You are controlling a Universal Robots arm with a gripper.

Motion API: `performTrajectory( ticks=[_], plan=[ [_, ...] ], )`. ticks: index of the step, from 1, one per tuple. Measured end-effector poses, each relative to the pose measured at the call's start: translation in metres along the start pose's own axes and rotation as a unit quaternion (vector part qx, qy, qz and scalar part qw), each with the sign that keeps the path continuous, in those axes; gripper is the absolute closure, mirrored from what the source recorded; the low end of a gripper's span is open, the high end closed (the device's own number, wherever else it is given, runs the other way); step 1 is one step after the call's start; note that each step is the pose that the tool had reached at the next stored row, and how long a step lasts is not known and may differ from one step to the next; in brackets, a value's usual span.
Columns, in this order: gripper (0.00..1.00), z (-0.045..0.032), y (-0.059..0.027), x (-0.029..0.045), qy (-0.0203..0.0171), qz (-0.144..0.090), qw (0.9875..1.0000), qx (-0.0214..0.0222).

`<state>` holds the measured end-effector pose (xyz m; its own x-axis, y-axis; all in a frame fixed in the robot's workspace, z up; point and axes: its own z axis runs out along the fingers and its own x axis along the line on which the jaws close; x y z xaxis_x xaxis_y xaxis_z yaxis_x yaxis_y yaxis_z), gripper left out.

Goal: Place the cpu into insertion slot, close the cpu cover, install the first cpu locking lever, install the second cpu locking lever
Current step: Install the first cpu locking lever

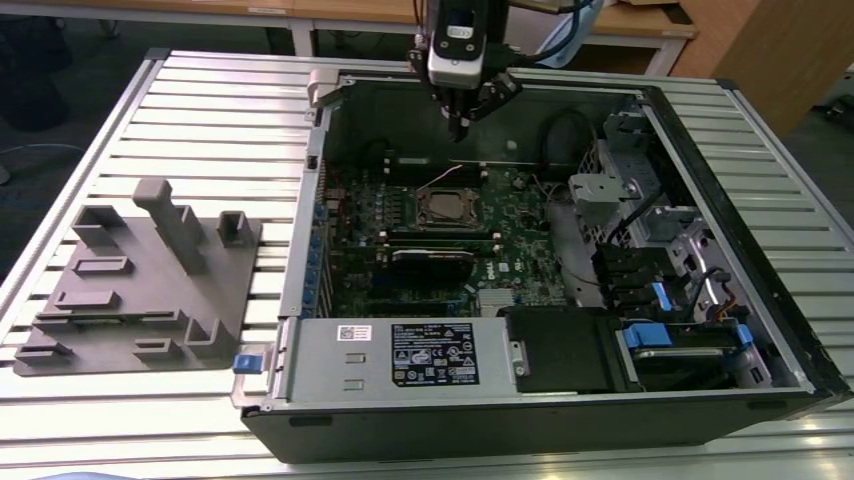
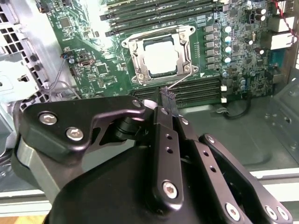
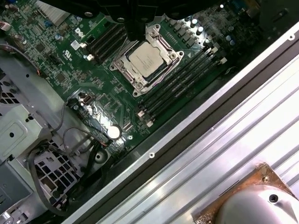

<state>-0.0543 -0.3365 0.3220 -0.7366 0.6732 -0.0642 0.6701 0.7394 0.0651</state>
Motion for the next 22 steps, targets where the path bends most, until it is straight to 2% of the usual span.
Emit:
performTrajectory(
  ticks=[3, 4, 7, 8, 12, 18, 22],
  plan=[
    [0.89, 0.0054, -0.0004, 0.0003, 0.0004, 0.0, 1.0, -0.0004],
    [0.89, 0.006, -0.0005, 0.0002, 0.0028, 0.0, 1.0, -0.0029],
    [0.89, 0.0073, -0.0005, 0.0003, 0.0157, 0.002, 0.9997, -0.0173],
    [0.89, 0.0077, -0.0006, 0.0004, 0.0176, 0.002, 0.9997, -0.0193],
    [0.89, 0.0108, -0.0008, 0.0006, 0.0197, 0.002, 0.9996, -0.0217],
    [0.89, 0.0213, -0.001, 0.0017, 0.0199, 0.002, 0.9996, -0.0219],
    [0.89, 0.0228, -0.0007, 0.0022, 0.0199, 0.002, 0.9996, -0.0218]
  ],
)
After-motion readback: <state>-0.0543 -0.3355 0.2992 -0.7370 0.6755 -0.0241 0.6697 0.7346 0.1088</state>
